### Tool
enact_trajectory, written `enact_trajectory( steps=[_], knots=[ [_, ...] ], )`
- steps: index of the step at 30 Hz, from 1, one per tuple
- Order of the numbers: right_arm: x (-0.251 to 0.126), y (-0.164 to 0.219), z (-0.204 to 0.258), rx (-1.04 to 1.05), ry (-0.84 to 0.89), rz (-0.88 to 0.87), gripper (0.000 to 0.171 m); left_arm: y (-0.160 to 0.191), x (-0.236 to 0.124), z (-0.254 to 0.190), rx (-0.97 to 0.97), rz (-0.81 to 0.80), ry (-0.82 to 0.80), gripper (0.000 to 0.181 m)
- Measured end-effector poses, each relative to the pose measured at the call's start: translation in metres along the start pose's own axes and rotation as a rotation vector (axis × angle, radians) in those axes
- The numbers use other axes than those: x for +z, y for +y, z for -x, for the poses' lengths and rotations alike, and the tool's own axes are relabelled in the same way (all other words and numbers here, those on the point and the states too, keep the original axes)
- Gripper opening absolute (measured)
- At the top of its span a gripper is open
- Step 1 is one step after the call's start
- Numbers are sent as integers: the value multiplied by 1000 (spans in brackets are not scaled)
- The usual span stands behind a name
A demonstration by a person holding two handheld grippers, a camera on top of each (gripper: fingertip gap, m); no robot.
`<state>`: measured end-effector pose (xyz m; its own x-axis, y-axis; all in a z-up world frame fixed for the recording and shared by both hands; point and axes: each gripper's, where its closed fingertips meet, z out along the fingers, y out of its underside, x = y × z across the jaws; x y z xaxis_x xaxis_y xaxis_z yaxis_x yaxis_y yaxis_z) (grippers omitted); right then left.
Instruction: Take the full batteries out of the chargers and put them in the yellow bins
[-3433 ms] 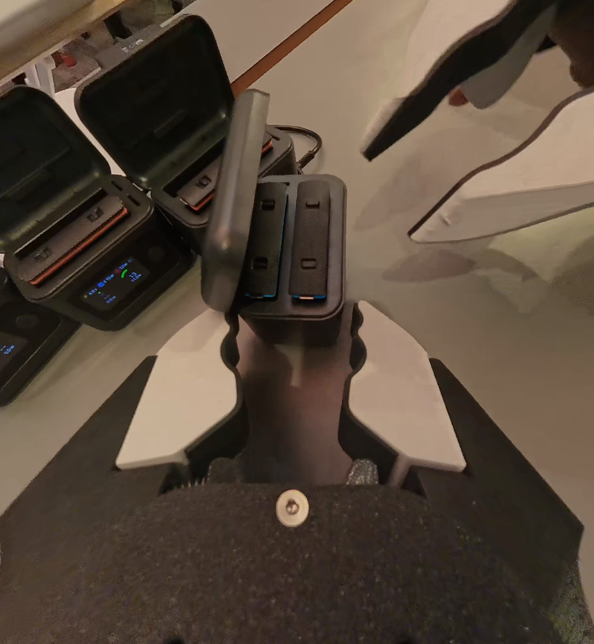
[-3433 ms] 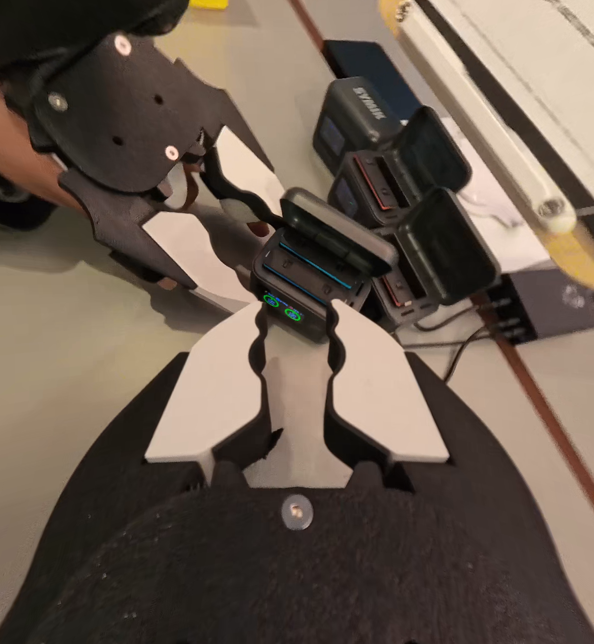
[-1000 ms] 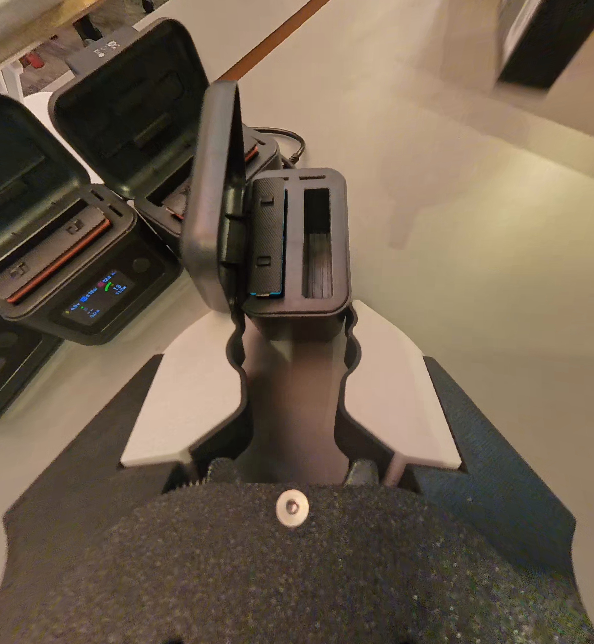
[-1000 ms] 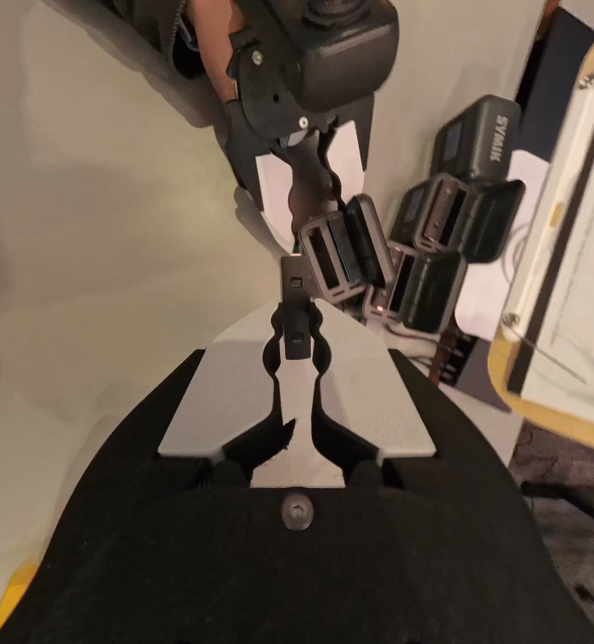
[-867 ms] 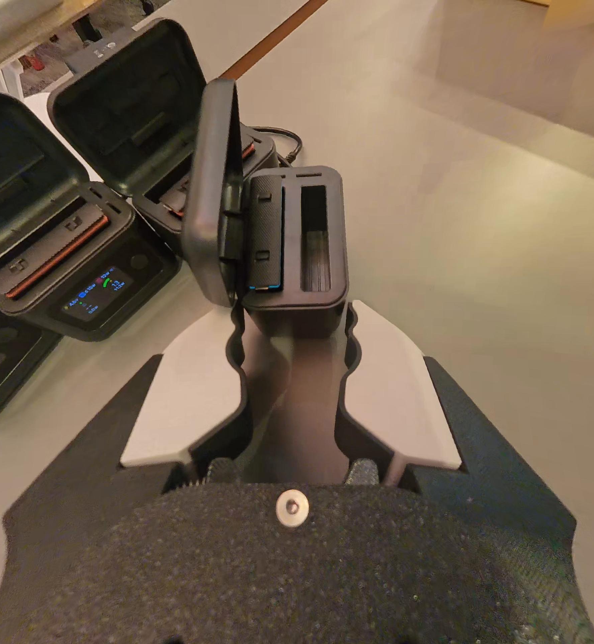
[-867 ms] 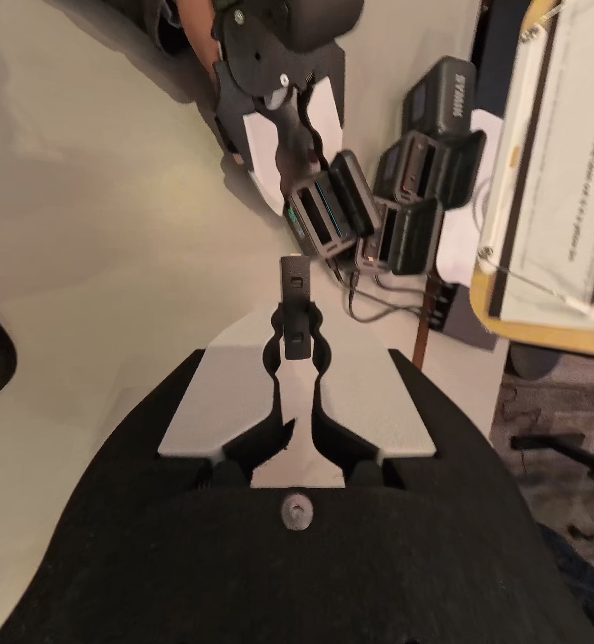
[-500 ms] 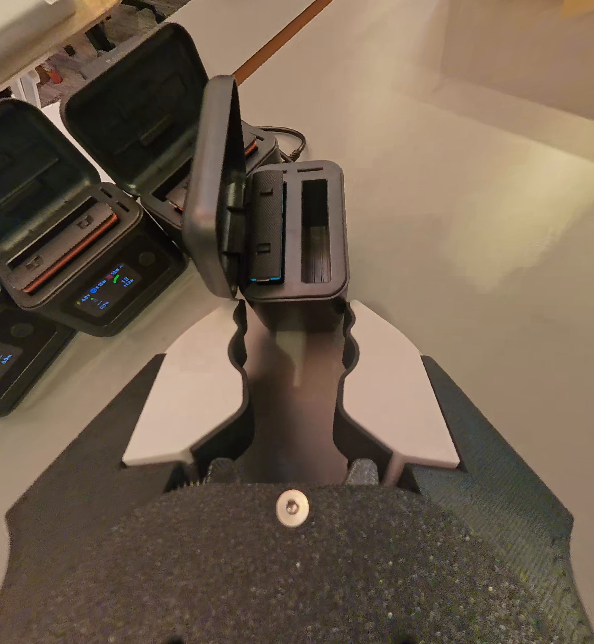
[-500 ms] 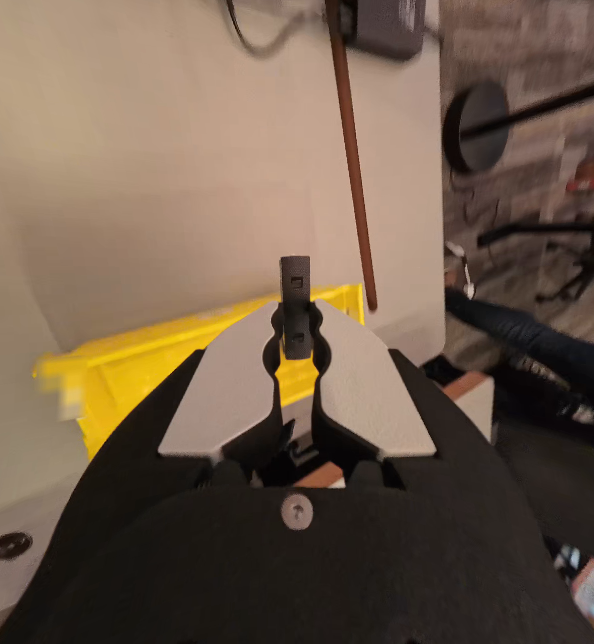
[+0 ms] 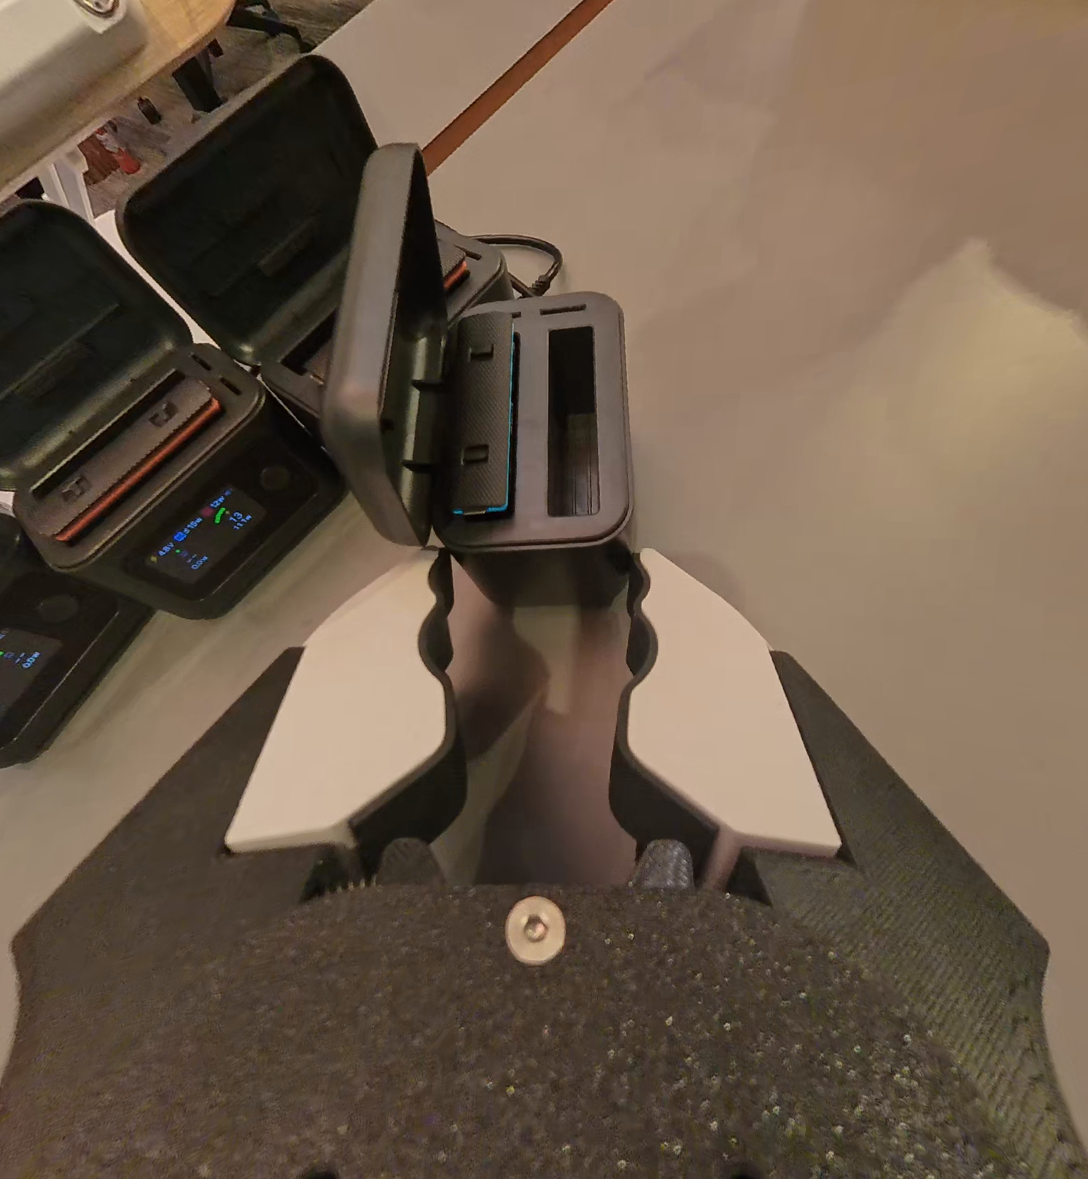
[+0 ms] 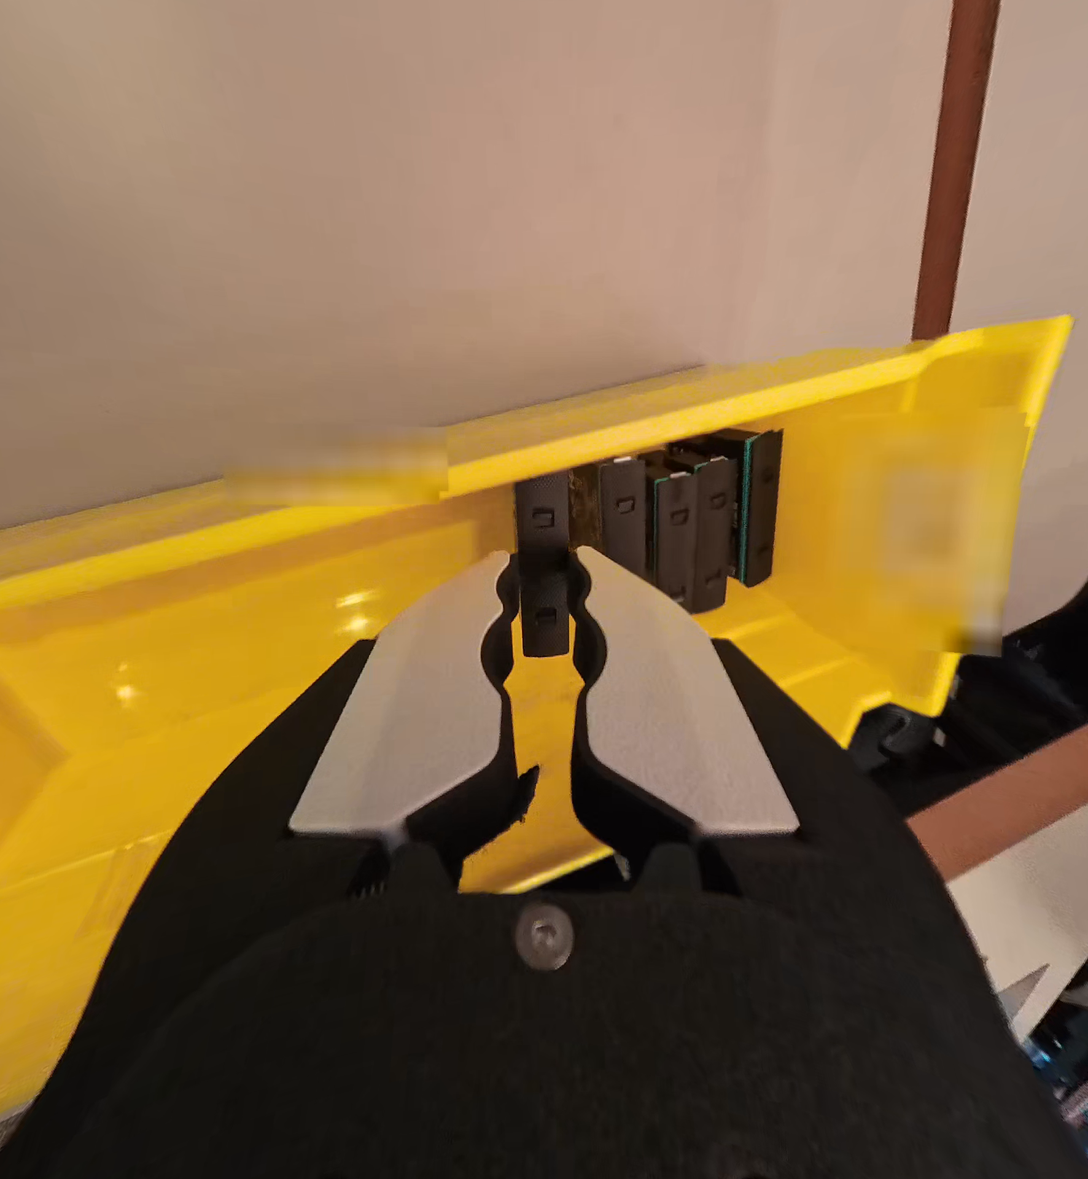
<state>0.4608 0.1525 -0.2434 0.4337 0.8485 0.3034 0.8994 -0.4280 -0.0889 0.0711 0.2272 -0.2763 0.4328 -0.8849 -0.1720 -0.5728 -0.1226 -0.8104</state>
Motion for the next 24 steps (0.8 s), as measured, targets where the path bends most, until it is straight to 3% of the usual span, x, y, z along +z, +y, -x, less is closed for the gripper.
enact_trajectory(
  steps=[7, 15, 20, 24],
  knots=[
    [17, 0, -12, -3, 37, 31, 15, 1, 0, 0, -1, 4, 3, 52],
    [10, 5, -25, 2, 115, 43, 18, 1, 1, 0, 0, 8, 2, 52],
    [-35, -15, -35, 119, 132, -131, 17, 1, 1, 0, -3, 10, 4, 52],
    [-91, -80, -31, 129, 175, -387, 16, 2, 2, 0, -11, 17, 8, 54]
  ],
)
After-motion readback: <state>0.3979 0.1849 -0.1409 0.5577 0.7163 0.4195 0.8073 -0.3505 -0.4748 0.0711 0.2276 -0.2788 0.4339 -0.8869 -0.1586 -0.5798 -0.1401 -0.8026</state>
